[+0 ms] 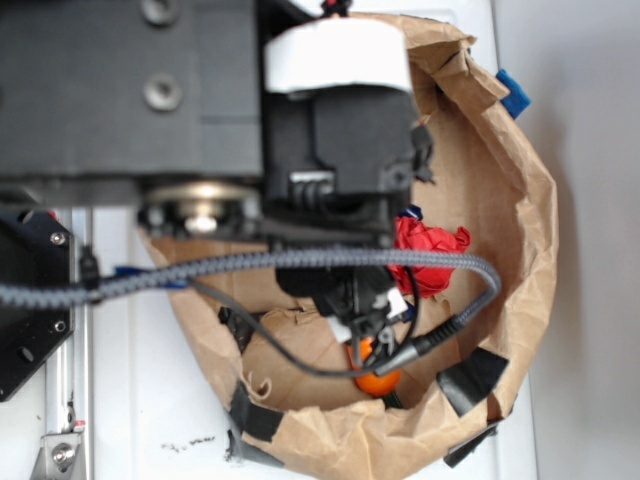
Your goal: Grab the green block.
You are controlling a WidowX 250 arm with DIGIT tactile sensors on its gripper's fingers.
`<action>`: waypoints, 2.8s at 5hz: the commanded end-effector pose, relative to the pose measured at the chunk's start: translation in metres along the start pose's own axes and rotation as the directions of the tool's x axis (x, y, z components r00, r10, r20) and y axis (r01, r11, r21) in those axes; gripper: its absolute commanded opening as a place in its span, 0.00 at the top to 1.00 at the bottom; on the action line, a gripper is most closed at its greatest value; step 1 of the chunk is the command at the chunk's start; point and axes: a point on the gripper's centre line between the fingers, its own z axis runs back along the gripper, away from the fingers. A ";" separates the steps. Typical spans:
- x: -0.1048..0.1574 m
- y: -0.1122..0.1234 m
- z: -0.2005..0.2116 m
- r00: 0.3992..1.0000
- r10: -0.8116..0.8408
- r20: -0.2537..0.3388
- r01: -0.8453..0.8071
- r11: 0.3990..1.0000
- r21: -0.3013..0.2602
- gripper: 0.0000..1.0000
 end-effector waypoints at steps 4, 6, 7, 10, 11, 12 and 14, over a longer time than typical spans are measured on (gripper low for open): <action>-0.007 0.009 -0.081 0.997 -0.068 0.038 0.068 0.997 -0.019 0.00; -0.013 0.040 -0.084 0.998 -0.057 0.005 0.057 0.998 -0.038 0.00; -0.015 0.050 -0.085 0.998 -0.055 0.000 0.055 0.998 -0.029 0.00; -0.004 0.079 -0.094 0.996 -0.093 -0.015 0.093 0.996 -0.017 0.00; 0.001 0.088 -0.099 0.989 -0.144 -0.008 0.144 0.988 -0.060 0.00; 0.003 0.091 -0.105 0.982 -0.187 -0.018 0.186 0.981 -0.064 0.00; 0.015 0.102 -0.104 0.989 -0.147 -0.034 0.145 0.988 -0.057 0.00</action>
